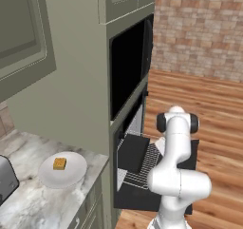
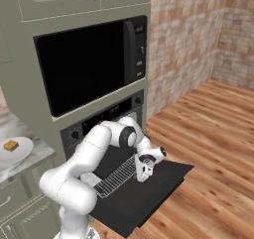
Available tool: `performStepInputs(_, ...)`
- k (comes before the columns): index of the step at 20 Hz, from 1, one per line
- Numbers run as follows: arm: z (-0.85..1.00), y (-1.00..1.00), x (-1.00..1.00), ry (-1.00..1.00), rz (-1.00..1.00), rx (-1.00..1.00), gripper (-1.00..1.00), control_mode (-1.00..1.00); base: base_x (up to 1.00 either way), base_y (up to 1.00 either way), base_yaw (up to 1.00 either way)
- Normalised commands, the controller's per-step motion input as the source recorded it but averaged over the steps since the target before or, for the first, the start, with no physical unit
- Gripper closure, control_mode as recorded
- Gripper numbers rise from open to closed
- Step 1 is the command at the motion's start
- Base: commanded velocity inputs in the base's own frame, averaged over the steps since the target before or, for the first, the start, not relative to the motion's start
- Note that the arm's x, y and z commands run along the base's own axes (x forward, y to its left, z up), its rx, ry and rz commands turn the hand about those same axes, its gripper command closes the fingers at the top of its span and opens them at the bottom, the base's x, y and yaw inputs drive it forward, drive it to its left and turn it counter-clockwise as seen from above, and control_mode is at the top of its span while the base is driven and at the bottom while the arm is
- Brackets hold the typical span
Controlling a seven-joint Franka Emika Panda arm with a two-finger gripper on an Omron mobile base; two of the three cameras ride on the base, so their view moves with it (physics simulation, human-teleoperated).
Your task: Take the baked cake out of the oven and place it on the plate for cooling. Then close the oven door.
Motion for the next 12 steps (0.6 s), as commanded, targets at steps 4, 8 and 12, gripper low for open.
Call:
performStepInputs(4,-0.73,0.22,0.34,0.07,-0.08,0.00,-1.00,-1.00,0.00,0.00,0.00)
performStepInputs(8,-0.59,0.08,0.42,0.08,-0.06,0.00,-1.00,-1.00,0.00,0.00,0.00)
performStepInputs(12,-0.63,0.19,0.40,0.08,-0.04,0.00,-1.00,-1.00,0.00,0.00,0.00)
